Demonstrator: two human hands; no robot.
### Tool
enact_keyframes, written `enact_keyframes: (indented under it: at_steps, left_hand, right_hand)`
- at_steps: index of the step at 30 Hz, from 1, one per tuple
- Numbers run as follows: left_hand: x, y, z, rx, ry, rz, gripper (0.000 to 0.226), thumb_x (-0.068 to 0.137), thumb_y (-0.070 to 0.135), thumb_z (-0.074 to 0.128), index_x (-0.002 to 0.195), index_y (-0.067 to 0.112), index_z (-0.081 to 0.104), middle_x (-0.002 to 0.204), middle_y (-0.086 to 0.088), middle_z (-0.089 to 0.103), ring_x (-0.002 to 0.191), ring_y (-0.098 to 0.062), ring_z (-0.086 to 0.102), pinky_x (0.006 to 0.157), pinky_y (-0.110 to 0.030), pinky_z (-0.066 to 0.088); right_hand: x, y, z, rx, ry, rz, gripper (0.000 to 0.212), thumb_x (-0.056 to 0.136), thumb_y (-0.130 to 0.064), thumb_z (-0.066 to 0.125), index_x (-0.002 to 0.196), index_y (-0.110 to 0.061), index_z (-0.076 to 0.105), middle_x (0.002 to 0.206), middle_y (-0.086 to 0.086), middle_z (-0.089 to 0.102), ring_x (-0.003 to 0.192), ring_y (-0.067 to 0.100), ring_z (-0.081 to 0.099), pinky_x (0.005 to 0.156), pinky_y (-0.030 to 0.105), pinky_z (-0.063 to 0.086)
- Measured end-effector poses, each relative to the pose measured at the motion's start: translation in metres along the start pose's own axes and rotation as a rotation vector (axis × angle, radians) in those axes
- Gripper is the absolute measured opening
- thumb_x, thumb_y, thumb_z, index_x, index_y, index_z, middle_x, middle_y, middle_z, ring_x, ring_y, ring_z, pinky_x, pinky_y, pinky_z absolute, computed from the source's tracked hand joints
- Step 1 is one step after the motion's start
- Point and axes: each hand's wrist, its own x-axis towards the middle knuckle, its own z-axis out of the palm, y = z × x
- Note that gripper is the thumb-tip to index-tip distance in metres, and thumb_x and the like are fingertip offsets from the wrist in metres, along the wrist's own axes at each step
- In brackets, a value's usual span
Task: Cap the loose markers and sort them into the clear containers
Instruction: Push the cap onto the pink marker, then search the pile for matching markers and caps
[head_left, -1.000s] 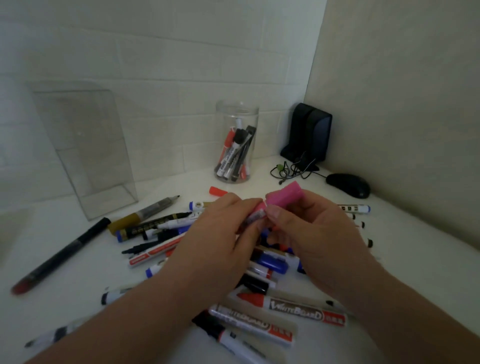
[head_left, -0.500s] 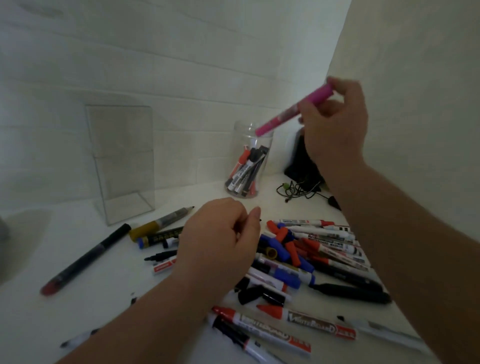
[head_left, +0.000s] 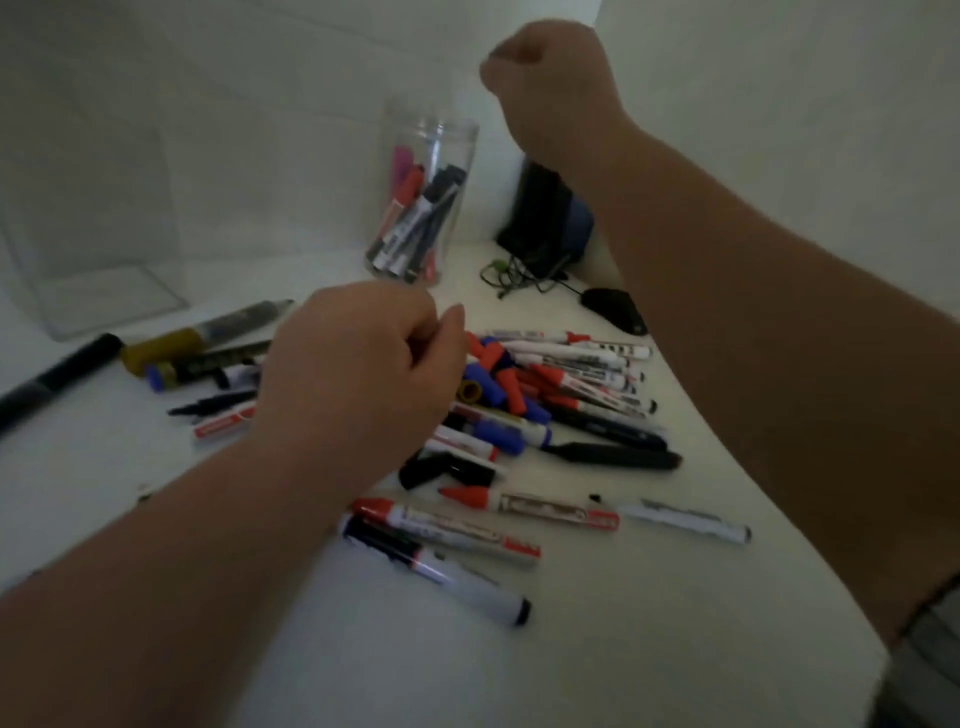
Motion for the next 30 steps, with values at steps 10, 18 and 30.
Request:
enact_keyframes:
  at_steps: [10,18,30]
  left_hand:
    - [-0.004,0.012,-0.001,-0.095,-0.026,-0.103,0.06,0.105,0.044,0.042,0.056,0.009,0.045,0.046,-0.003,0.044,0.046,-0.019,0.045,0.052,-0.023,0.034]
    - [-0.005,0.022,-0.008,-0.203,-0.063,-0.24,0.058,0.105,0.045,0.041,0.058,0.015,0.055,0.047,0.002,0.052,0.045,-0.007,0.046,0.045,-0.018,0.033]
    - [0.004,0.008,-0.019,0.177,-0.757,0.011,0.013,0.092,0.04,0.061,0.099,0.05,0.062,0.092,0.029,0.055,0.086,0.012,0.05,0.076,-0.014,0.042]
  right_hand:
    - [-0.189,0.044,-0.142,-0.473,-1.016,0.064,0.025,0.087,-0.04,0.071,0.111,-0.044,0.068,0.102,-0.024,0.064,0.095,-0.004,0.059,0.086,0.023,0.048]
    - [-0.226,0.084,-0.135,-0.524,-1.002,0.073,0.035,0.087,-0.039,0.07,0.12,-0.042,0.058,0.094,-0.023,0.059,0.088,-0.002,0.055,0.084,0.024,0.049]
    - [-0.173,0.06,-0.115,-0.138,-0.777,0.017,0.024,0.078,-0.01,0.068,0.086,-0.032,0.066,0.078,-0.017,0.069,0.058,0.005,0.067,0.064,0.032,0.054]
